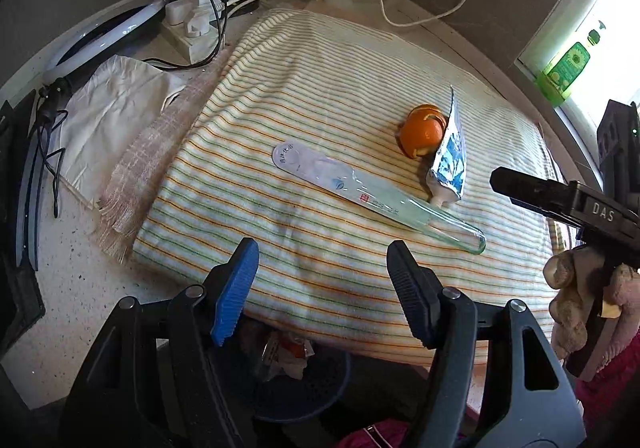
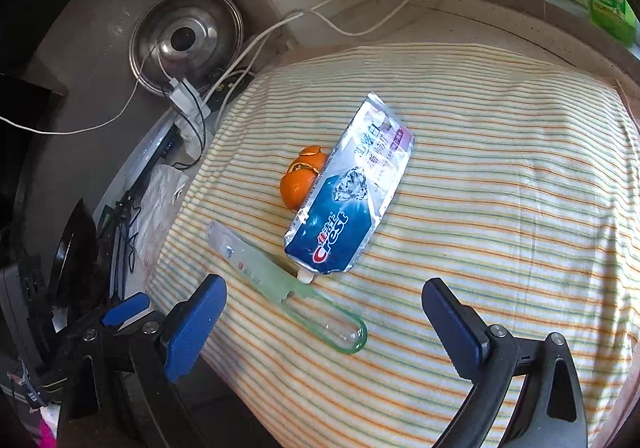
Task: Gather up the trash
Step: 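Move both tools back up over the cloth, then grasp the orange peel with the left tool while the right tool grasps the toothpaste tube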
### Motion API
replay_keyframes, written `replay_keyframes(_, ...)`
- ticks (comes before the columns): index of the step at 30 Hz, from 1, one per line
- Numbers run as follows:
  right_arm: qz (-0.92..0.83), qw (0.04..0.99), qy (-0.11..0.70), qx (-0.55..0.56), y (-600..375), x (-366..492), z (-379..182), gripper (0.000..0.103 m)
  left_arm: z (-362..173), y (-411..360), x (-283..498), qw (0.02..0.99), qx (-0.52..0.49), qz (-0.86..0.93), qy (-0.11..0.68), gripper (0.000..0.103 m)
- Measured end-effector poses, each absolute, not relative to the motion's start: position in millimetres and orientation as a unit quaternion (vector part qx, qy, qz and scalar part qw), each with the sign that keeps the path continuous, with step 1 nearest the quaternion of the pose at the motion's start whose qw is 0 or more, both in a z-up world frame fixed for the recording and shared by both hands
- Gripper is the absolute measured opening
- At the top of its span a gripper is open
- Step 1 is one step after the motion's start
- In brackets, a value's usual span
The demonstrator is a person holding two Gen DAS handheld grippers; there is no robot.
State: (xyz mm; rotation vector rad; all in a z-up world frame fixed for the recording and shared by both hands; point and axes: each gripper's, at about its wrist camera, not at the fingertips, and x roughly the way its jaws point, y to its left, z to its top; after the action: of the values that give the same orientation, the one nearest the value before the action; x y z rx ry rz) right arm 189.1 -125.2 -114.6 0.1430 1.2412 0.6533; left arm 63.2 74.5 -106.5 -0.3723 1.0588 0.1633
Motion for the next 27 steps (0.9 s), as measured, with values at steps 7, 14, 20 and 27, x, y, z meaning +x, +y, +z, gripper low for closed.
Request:
replay_keyframes(7,0.297,0.749,0.589,0.058,-101,216,-135,0.100,-109,86,66,0.840,-0.187,0.096,0.501,0.068)
replay_keyframes(14,0.270,0.746,0.609,0.020,-79,230,-159,0.097,-113,92,68,0.836,-0.193,0.103,0.503,0.068)
replay_keyframes(20,0.255,0.748,0.613,0.003,-94,239,-163,0.078,-114,93,74,0.836,-0.198,0.102,0.502,0.068)
replay_keyframes(27,0.243,0.757,0.606,-0.010,-124,248,-159,0.068,-116,79,95,0.837,-0.195,0.078,0.505,0.068)
